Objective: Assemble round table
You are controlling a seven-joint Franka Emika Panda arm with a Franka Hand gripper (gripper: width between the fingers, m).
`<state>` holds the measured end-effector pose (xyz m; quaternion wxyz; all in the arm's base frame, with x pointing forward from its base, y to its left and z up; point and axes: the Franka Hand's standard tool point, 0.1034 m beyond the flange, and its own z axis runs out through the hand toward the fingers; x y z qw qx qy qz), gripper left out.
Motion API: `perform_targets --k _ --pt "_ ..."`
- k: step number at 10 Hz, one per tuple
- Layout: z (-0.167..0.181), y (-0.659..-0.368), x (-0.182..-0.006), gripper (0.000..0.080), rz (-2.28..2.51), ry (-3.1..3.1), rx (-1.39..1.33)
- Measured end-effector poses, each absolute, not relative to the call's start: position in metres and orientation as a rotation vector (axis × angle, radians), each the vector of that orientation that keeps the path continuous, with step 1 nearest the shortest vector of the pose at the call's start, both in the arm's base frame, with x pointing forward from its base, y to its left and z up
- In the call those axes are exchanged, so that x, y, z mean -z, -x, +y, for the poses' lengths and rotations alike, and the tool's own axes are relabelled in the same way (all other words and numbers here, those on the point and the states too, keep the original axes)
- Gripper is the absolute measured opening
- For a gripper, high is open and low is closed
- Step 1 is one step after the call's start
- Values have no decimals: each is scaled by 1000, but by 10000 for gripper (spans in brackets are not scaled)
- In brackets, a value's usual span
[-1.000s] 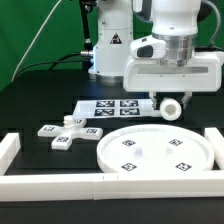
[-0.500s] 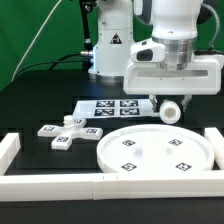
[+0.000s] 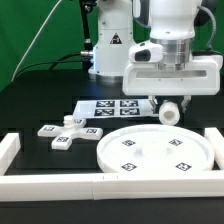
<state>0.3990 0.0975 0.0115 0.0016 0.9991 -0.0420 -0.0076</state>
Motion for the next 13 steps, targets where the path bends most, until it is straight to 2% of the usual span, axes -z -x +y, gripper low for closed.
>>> perform_targets --k 1,2,3,4,5,9,11,13 --pt "97 -399 -11 476 -128 -3136 24" --pt "97 -399 -11 476 -124 -3136 24" --pt "97 -399 -11 607 -122 -3136 24" --pt "97 -399 -11 607 -118 -3136 24" --pt "97 -399 -11 643 -115 -3136 24" --pt "97 -399 -12 649 -108 -3136 26" --pt "92 -404 -24 649 -93 -3126 120" --pt "87 -427 -44 649 -118 -3110 233"
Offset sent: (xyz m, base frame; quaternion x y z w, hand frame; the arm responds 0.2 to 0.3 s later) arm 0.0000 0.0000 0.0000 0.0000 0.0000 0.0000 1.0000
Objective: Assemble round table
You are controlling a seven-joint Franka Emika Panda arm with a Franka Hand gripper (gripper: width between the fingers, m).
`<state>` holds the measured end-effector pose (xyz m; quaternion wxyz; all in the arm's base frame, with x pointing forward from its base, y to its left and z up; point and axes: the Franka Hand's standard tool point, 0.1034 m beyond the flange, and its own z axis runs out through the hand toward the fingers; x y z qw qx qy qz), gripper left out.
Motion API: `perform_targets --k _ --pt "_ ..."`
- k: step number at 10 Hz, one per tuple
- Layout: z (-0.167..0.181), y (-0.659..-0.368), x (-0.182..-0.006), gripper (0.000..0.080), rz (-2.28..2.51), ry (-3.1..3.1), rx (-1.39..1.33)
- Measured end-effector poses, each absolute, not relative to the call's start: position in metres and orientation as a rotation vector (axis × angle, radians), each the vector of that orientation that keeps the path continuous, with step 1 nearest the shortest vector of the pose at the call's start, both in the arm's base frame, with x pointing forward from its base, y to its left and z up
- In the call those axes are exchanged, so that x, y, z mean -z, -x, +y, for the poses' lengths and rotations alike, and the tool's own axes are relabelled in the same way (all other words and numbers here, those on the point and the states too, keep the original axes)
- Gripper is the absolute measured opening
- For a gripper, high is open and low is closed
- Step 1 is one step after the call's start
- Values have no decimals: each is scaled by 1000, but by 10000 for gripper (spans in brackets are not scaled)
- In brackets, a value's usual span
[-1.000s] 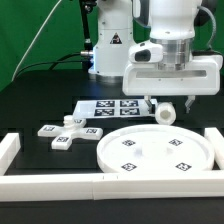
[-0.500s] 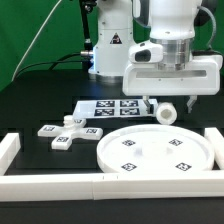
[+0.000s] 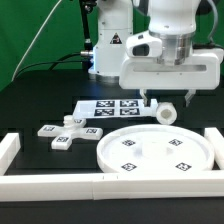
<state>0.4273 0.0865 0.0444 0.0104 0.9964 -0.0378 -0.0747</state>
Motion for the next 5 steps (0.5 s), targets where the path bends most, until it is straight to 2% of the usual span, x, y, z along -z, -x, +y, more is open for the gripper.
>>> perform_targets --k 5 --pt "75 -424 -46 649 -118 -2998 699"
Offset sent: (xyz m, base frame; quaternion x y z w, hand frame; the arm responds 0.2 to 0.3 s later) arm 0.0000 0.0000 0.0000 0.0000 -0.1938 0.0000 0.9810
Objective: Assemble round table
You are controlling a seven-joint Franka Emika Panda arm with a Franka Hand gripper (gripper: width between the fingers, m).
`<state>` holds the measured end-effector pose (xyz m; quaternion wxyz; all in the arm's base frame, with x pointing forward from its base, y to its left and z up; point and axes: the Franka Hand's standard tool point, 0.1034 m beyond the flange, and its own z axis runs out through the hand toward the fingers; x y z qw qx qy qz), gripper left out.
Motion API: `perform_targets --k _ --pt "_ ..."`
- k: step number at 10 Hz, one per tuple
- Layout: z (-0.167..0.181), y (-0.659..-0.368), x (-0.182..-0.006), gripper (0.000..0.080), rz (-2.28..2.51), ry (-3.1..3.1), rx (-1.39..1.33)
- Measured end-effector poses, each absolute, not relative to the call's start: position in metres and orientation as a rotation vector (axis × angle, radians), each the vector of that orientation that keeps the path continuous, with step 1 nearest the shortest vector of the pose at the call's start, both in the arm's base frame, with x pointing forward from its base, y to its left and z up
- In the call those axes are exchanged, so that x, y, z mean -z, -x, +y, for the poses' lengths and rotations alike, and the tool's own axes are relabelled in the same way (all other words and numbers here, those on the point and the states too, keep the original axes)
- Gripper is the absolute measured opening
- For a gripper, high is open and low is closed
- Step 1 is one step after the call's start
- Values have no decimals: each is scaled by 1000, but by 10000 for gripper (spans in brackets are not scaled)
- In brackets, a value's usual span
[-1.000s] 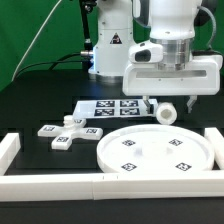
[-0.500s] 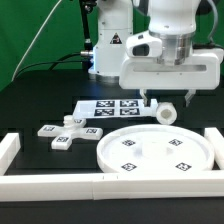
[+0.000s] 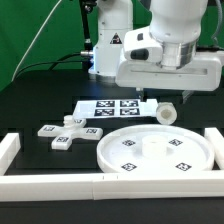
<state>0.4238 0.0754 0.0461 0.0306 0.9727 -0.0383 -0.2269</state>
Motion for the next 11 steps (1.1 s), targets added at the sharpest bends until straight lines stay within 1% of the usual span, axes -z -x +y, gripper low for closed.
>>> perform_targets --k 2,3,4,6,9,11 --pt "65 -443 -54 649 -186 -2922 929" --pt "70 -455 -53 649 -215 -2905 971" --pt "80 -460 -51 649 -219 -2902 970" --pt "94 -460 -50 649 -287 -2901 979" --pt "92 -459 -50 649 -279 -2905 984" --pt "86 -453 -50 649 -237 -2879 1070"
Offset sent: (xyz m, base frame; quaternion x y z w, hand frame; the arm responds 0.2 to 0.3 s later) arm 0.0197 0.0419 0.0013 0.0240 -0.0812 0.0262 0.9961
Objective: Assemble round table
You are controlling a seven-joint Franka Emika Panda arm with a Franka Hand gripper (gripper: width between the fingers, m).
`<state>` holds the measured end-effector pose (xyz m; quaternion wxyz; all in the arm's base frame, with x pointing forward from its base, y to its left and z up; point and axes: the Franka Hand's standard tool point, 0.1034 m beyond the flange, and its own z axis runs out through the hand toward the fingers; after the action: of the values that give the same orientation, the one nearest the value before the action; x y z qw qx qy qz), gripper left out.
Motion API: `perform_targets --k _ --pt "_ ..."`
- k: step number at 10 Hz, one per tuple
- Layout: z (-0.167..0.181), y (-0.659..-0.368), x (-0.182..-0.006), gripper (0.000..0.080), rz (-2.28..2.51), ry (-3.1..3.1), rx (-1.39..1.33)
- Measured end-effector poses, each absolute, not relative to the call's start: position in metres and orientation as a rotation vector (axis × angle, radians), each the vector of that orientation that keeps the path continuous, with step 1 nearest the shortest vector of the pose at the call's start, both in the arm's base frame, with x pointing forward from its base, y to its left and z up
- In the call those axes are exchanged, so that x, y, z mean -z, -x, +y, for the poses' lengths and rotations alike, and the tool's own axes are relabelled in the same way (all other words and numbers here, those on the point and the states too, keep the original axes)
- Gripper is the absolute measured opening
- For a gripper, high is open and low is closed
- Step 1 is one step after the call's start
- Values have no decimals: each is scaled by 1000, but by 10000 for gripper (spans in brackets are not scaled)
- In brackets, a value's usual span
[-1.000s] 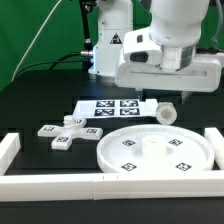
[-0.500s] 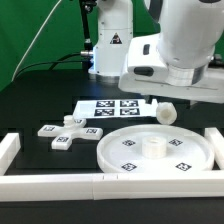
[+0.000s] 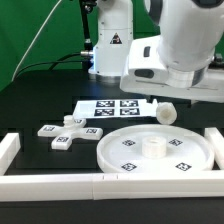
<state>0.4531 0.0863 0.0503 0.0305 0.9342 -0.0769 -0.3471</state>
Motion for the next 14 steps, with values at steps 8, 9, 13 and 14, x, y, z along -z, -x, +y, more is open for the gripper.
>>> perform_targets --k 8,9,13,14 --pt "95 -440 -28 649 -282 -2778 1216" --pt "94 -440 -29 649 -283 -2778 1217" --pt "88 -432 -16 649 -295 -2762 1238" --pt "87 -432 -14 649 -299 -2760 1243"
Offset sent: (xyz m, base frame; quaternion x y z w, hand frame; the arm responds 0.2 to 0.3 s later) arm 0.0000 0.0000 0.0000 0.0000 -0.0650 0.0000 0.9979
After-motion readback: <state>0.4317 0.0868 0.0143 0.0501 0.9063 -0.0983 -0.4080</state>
